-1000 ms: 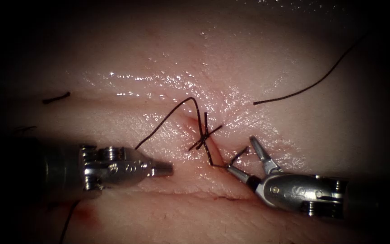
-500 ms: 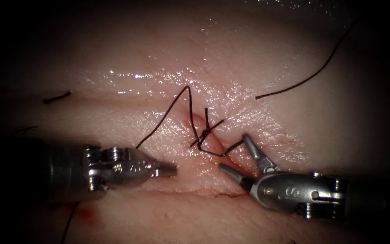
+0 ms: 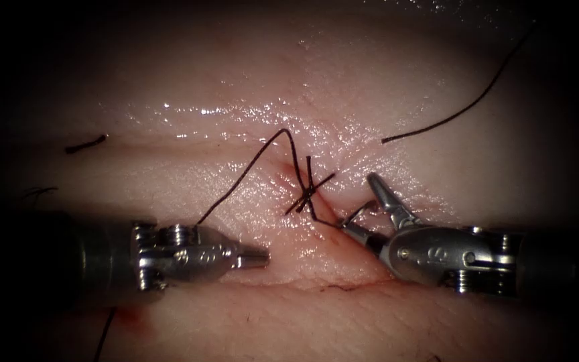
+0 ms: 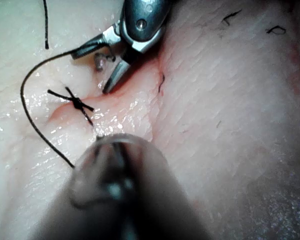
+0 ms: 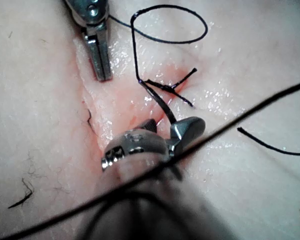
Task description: Wound Closure
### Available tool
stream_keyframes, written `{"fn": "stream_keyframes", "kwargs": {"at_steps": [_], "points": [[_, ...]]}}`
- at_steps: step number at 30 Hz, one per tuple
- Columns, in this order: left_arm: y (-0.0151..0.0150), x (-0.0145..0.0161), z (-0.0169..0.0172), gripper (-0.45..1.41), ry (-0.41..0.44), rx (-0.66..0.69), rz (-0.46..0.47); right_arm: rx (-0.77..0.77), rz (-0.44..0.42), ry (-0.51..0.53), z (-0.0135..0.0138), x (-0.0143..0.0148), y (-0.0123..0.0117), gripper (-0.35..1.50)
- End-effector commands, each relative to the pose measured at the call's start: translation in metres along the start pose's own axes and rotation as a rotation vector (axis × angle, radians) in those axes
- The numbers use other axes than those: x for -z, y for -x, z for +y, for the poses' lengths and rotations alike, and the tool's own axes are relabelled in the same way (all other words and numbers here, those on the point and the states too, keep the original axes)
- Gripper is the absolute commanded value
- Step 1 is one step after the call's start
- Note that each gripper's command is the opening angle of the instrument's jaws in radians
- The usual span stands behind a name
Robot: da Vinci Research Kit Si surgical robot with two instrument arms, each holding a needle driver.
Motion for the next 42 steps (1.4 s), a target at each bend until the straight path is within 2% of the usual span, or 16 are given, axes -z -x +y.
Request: {"fn": "stream_keyframes", "kwargs": {"at_steps": [1, 2, 3, 4, 10, 15, 17, 22, 27, 33, 42], "points": [[-0.0001, -0.0008, 0.0002, -0.45, 0.000, 0.001, -0.001, 0.000, 0.001, -0.002, -0.0006, -0.0007, 0.0000, 0.74], [-0.0001, -0.0008, 0.0002, -0.45, 0.000, -0.004, -0.001, 0.000, -0.001, -0.005, -0.0006, -0.0006, -0.0001, 0.46], [-0.0002, -0.0009, 0.0002, -0.45, -0.001, -0.004, -0.001, 0.001, -0.004, -0.011, -0.0007, -0.0005, -0.0001, -0.10], [-0.0003, -0.0009, 0.0002, -0.45, 0.000, -0.004, -0.004, 0.001, -0.019, -0.026, -0.0008, -0.0003, -0.0002, -0.35], [-0.0024, -0.0023, 0.0000, -0.45, -0.006, -0.017, -0.004, 0.035, -0.019, -0.013, 0.0004, 0.0013, -0.0016, -0.35], [-0.0061, -0.0049, -0.0008, -0.45, -0.042, -0.031, 0.043, 0.029, -0.026, 0.026, 0.0037, 0.0029, -0.0028, -0.35], [-0.0068, -0.0052, -0.0013, -0.45, -0.053, -0.035, 0.066, 0.022, -0.027, 0.027, 0.0046, 0.0032, -0.0028, -0.35], [-0.0068, -0.0050, -0.0034, -0.45, -0.060, -0.031, 0.093, 0.013, -0.025, 0.036, 0.0057, 0.0032, -0.0029, -0.35], [-0.0072, -0.0065, -0.0047, -0.45, -0.078, -0.026, 0.101, -0.006, -0.008, 0.039, 0.0066, 0.0032, -0.0030, -0.35], [-0.0062, -0.0090, -0.0046, -0.45, -0.085, -0.041, 0.109, -0.020, 0.016, 0.055, 0.0077, 0.0044, -0.0038, -0.35], [-0.0061, -0.0089, -0.0043, -0.45, -0.077, -0.045, 0.100, -0.041, 0.019, 0.054, 0.0079, 0.0044, -0.0041, -0.35]]}}
